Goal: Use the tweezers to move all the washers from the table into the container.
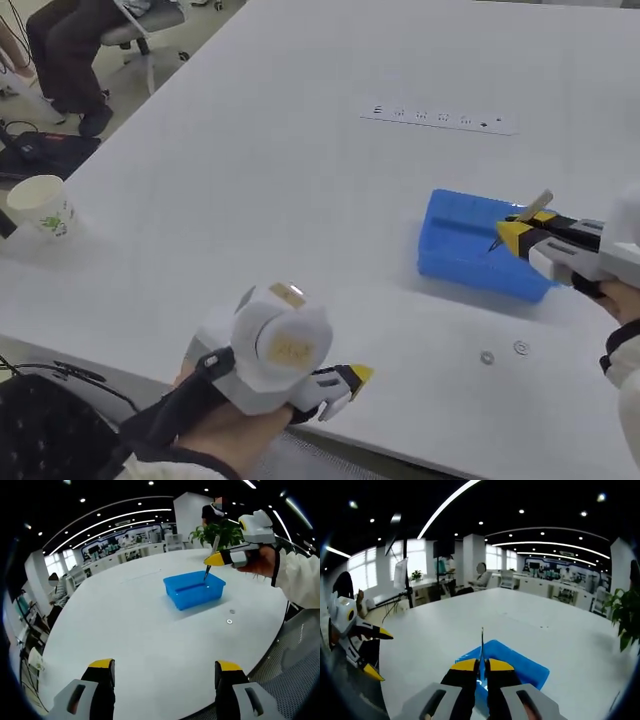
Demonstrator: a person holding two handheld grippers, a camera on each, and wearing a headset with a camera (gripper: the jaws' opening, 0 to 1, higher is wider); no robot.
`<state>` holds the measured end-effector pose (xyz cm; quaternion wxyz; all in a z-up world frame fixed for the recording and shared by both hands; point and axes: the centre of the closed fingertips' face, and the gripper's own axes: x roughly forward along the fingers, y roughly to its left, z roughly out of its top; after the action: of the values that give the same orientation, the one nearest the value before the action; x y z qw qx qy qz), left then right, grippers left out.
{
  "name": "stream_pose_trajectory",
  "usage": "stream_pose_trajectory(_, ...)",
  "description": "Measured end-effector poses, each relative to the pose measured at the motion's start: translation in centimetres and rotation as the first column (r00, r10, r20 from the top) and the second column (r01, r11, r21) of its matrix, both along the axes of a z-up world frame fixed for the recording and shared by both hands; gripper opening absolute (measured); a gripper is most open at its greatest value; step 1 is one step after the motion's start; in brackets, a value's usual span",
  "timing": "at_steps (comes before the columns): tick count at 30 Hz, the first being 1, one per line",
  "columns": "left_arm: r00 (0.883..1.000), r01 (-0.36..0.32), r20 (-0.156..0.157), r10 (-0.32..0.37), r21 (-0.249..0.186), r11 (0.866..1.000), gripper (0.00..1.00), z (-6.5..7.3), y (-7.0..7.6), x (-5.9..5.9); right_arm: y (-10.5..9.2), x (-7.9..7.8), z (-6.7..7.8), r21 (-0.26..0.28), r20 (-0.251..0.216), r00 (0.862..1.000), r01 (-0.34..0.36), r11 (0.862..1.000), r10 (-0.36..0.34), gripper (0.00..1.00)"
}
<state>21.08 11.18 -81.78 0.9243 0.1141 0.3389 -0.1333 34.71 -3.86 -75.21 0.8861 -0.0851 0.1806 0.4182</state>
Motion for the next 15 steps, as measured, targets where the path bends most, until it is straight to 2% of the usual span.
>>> stream_pose_trajectory(9, 1.000, -0.005, 0.008, 0.005, 0.000, 1.000, 0.83, 0.2, 0.0, 0.0, -0.3, -2.0, 0.3, 0.013, -0.003, 1.000, -0.008, 1.000, 0.008, 0.03)
stream_pose_trajectory(15, 1.000, -0.001, 0.008, 0.001, 0.003, 1.000, 0.83, 0.2, 0.0, -0.1, -0.7, -3.5, -0.4, 0.000, -0.016, 1.000, -0.017, 1.000, 0.017, 0.03)
